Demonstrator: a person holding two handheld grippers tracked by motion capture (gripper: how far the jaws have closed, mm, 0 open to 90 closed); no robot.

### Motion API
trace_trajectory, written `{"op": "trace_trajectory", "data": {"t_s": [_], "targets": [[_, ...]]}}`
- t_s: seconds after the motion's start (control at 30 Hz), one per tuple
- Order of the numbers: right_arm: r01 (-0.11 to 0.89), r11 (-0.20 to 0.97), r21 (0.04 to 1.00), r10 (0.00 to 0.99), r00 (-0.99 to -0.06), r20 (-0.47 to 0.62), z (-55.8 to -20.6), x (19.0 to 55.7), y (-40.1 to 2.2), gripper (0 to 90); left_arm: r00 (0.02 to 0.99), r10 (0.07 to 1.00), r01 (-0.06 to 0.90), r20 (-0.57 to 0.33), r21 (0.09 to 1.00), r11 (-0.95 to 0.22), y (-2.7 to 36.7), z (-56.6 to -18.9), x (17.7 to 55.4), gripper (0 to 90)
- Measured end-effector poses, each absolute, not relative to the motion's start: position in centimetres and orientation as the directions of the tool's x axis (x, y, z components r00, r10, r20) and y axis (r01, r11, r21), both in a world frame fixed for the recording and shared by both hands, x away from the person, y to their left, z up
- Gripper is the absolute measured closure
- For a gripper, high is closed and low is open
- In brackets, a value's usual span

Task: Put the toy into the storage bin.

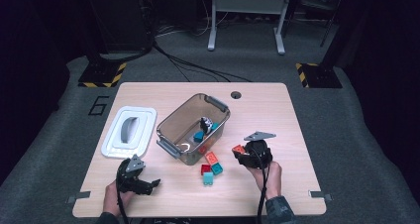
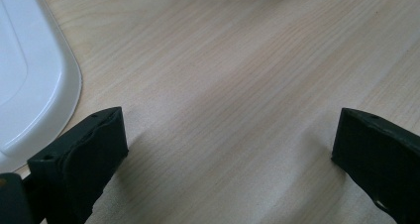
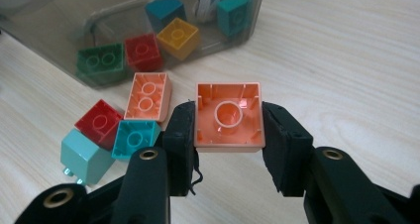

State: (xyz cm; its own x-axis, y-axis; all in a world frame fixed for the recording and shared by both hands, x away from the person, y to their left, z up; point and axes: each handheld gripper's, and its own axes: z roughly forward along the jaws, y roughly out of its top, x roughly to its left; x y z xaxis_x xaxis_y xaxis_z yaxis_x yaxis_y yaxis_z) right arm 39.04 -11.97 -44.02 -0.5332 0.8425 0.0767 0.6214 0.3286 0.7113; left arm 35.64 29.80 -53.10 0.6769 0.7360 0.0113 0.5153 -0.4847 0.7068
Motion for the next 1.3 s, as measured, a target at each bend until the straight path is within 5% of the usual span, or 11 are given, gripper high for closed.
{"op": "trace_trajectory", "data": {"t_s": [1.3], "targets": [[0.538, 0.338, 0.772, 0.823, -0.567, 0.034, -37.6, 43.7, -10.4, 58.8, 0.677, 0.736, 0.516, 0.010, 0.707, -0.484, 29.8, -53.1, 35.6, 0.4]]}}
